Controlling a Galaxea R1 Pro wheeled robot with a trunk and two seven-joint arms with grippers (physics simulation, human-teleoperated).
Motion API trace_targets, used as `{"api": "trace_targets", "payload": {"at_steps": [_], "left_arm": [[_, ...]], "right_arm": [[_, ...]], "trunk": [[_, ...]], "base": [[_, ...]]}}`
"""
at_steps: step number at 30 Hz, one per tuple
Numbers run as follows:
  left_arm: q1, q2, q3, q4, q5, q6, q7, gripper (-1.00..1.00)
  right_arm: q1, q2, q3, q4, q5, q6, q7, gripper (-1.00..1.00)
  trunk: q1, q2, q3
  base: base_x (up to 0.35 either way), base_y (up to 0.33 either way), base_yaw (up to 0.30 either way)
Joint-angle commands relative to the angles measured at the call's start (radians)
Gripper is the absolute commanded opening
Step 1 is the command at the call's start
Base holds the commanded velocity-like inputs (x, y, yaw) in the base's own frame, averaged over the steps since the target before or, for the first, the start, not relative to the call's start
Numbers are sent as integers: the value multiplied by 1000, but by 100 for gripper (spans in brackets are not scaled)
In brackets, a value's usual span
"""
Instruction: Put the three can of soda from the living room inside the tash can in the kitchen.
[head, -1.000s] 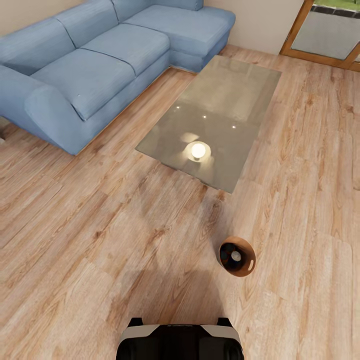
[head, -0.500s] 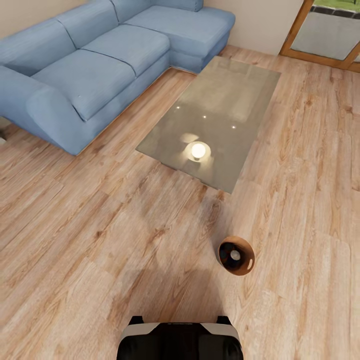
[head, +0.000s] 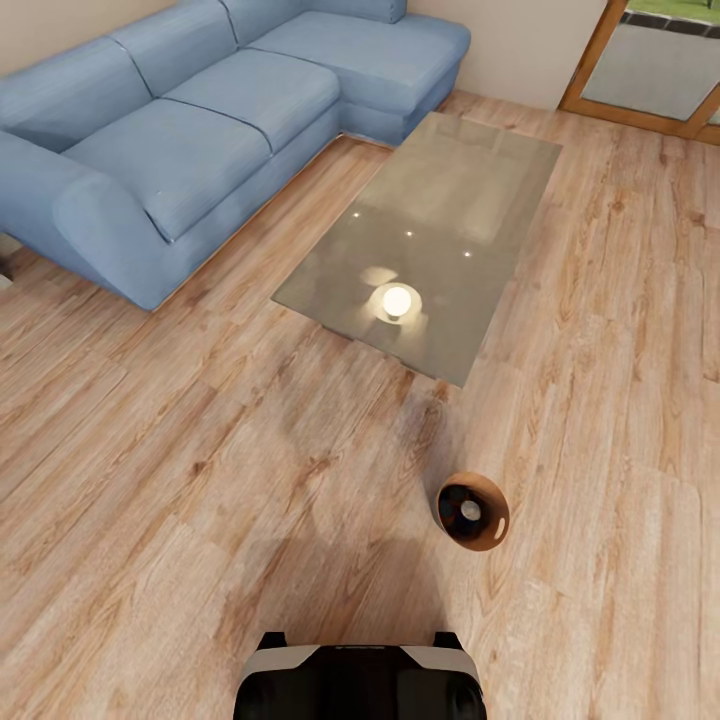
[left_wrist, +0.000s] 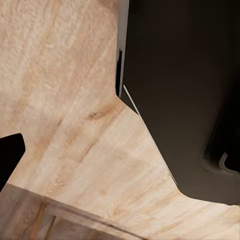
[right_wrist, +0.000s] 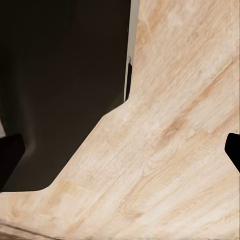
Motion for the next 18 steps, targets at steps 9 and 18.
{"api": "trace_targets", "payload": {"at_steps": [9, 18], "left_arm": [[1, -1, 0, 0, 0, 0, 0, 100], [1, -1, 0, 0, 0, 0, 0, 100]], "right_arm": [[0, 0, 0, 93, 1, 1, -1, 100], [0, 0, 0, 100, 1, 1, -2, 100]], "trunk": [[0, 0, 0], [0, 0, 0]], "base": [[0, 0, 0], [0, 0, 0]]}}
